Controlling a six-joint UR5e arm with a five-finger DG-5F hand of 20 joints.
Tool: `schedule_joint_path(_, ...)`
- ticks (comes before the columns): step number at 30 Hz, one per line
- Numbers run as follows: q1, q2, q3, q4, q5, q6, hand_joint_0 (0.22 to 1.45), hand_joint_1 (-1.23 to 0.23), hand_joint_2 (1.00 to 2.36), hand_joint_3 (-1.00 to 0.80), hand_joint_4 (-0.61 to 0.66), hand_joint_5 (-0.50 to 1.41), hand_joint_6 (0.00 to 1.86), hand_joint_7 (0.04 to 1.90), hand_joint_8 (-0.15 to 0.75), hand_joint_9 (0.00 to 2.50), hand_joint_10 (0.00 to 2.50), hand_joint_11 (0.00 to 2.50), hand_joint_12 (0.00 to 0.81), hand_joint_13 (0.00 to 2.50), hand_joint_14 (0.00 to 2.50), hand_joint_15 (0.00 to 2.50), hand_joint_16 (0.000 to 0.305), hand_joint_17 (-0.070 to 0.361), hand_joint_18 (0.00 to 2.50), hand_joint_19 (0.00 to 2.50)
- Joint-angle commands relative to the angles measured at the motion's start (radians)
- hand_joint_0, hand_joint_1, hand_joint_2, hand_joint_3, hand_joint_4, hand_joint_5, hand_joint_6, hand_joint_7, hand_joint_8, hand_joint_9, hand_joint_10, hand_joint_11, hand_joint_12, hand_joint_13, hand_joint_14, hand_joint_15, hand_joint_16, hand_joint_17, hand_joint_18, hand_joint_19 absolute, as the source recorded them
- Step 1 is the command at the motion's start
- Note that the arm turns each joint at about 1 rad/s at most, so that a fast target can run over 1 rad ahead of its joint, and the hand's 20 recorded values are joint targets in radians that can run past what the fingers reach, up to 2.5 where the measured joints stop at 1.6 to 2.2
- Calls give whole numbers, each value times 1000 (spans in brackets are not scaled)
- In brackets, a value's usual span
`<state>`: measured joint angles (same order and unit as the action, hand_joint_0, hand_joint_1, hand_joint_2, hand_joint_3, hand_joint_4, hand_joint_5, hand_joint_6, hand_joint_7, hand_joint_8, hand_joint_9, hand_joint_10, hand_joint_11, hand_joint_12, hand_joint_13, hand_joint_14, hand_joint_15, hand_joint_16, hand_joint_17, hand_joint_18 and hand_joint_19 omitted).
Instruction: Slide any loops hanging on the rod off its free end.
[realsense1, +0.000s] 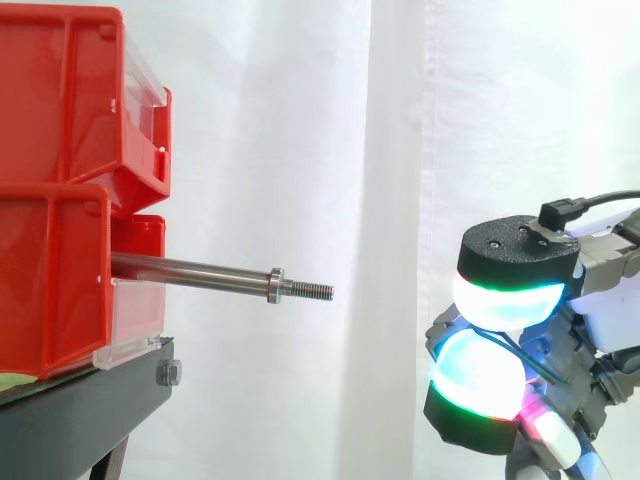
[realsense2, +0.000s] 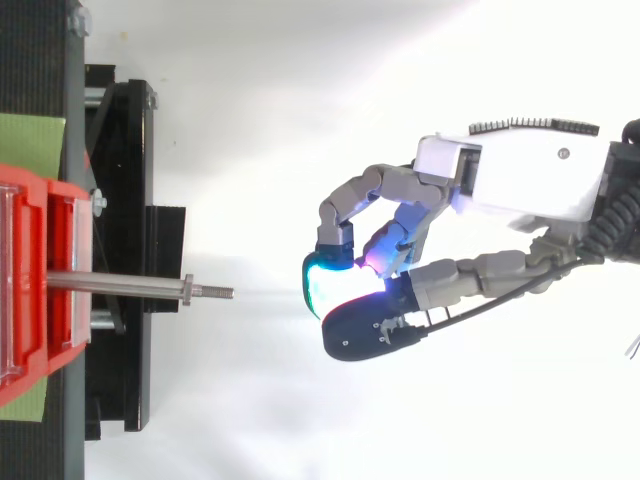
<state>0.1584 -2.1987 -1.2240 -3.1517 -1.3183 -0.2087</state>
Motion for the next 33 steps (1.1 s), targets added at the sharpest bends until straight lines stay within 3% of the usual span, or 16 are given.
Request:
schedule_joint_path(1, 0, 0, 0, 2, -2, 0, 597, -544, 1013, -354, 189, -117, 900, 1022, 316, 1089, 15, 455, 402, 911, 14, 356, 62, 139, 910, 662)
schedule_joint_path(6, 1, -1, 0, 2, -4, 0, 598, -562, 1017, -299, 201, -116, 896, 1042, 322, 1089, 15, 467, 404, 913, 14, 360, 62, 139, 914, 659)
schedule_joint_path(14, 1, -1, 0, 2, -2, -1, 610, -739, 1023, -140, 195, -125, 899, 1076, 325, 1072, 16, 486, 403, 913, 14, 357, 61, 138, 922, 653)
schedule_joint_path(24, 1, 0, 0, 2, 1, -1, 590, -608, 1017, -286, 211, -120, 904, 1038, 320, 1101, 17, 479, 402, 921, 14, 361, 62, 139, 922, 654)
schedule_joint_path(30, 1, 0, 0, 2, 1, 0, 583, -558, 1018, -244, 185, -113, 897, 1064, 318, 1112, 16, 471, 406, 922, 14, 366, 63, 141, 923, 667)
schedule_joint_path(33, 1, 0, 1, 2, 2, 0, 589, -628, 1019, -164, 168, -106, 893, 1069, 340, 1132, 15, 471, 418, 945, 13, 350, 66, 149, 971, 640)
